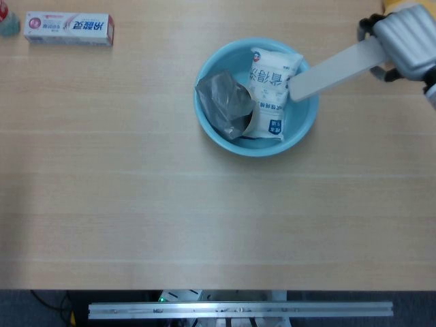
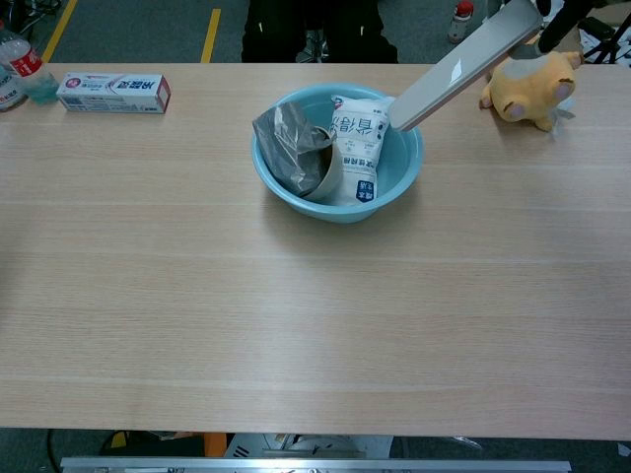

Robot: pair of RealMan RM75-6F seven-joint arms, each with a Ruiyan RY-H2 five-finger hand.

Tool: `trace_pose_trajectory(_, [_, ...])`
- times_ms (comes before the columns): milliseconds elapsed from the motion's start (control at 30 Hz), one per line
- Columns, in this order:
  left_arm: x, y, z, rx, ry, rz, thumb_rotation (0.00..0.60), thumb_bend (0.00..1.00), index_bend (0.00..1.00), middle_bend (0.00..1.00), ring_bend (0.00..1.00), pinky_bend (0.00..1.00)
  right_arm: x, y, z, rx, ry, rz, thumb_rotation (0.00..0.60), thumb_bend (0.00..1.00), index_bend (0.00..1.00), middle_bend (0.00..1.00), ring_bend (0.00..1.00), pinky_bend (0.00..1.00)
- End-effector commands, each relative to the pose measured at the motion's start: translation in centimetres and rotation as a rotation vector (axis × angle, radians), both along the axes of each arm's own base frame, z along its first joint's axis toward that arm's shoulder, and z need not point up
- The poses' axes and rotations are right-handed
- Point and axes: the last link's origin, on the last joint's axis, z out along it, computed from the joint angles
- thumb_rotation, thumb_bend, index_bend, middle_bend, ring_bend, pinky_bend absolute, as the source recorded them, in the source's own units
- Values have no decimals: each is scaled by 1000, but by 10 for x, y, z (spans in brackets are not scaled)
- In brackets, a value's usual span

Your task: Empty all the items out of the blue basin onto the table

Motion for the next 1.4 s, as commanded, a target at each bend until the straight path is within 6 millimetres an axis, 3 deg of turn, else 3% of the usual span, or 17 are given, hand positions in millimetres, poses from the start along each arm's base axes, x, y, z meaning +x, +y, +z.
trace_pose_trajectory(33, [1,1,-2,-6,-3,-6,600,219,294,287,249,225,-10,5,25,-58,-27,-21,600,329,620,636,555,643])
trace_pose_trajectory(233, [3,1,-5,-21,-13,-12,600,219,294,287,249,225,-32,3,39,-100,-10,-81,600,329,620,636,555,643])
trace_pose_trajectory(567, [4,-2,-4,-21,-13,-7,600,219,294,287,249,225,-55,-16,13,-92,15,-161,600,328,620,636,555,643])
trace_pose_trajectory(967, [2,-7,-2,-19,4,11,600,219,294,287,249,225,-48,-32,-46,-87,-7,-171,600,327,620,636,555,643])
trace_pose_trajectory(1400, [-2,-7,-2,-21,4,21,600,219,294,287,249,225,-42,-39,-81,-115,-32,-167,600,327,620,636,555,643])
